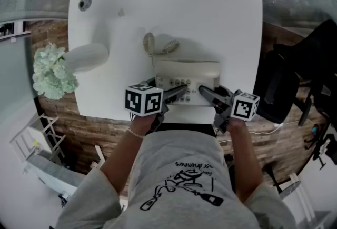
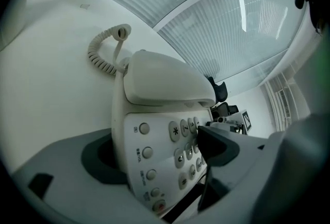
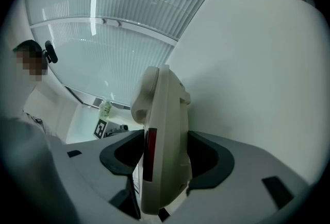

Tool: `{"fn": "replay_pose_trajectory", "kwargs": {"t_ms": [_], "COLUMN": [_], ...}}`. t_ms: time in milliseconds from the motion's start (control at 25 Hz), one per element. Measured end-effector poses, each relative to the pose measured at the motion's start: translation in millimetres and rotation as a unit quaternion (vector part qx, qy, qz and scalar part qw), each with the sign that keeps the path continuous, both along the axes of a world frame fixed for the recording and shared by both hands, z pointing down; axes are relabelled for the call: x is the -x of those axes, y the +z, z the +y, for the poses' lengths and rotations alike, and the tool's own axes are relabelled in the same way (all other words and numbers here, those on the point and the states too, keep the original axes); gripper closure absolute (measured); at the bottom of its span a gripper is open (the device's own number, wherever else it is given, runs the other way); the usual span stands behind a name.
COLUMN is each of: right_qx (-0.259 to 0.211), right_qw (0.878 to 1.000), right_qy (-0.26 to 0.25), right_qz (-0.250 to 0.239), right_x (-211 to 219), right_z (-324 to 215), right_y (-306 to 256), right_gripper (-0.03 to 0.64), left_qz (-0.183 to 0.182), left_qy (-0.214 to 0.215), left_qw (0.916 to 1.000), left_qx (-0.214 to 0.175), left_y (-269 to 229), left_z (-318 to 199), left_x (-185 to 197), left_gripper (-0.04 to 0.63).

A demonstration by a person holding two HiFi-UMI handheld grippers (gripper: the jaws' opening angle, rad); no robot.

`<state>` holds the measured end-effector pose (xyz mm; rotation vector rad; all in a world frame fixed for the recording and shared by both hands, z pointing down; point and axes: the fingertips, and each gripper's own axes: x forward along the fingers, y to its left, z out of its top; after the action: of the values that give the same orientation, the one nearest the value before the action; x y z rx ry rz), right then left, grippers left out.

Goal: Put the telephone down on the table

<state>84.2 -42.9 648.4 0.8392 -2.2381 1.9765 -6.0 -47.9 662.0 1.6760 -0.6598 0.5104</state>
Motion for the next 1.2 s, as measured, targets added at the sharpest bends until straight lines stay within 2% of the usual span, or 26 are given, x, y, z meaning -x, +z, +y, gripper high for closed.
{"fn": "replay_pose_trajectory", "kwargs": {"t_ms": [840, 1200], "right_qx": [0.007, 0.020], "right_qw": [1.000, 0.999], "right_qy": [0.004, 0.005], "right_qz": [0.020, 0.030], "right_x": [3.2, 5.2], "right_z": [1.8, 3.4], "right_y": [6.2, 9.9], "right_gripper": [0.340, 0.336], "left_qz": [-0.086, -0.102], "left_qy": [-0.022, -0.020], "left_qw": [0.9961, 0.9945], "left_qx": [0.001, 0.008], "left_y": [4.4, 6.6], "left_z": [2.6, 3.2], "left_x": [13.4, 16.4], "left_gripper": [0.143, 0.140]}}
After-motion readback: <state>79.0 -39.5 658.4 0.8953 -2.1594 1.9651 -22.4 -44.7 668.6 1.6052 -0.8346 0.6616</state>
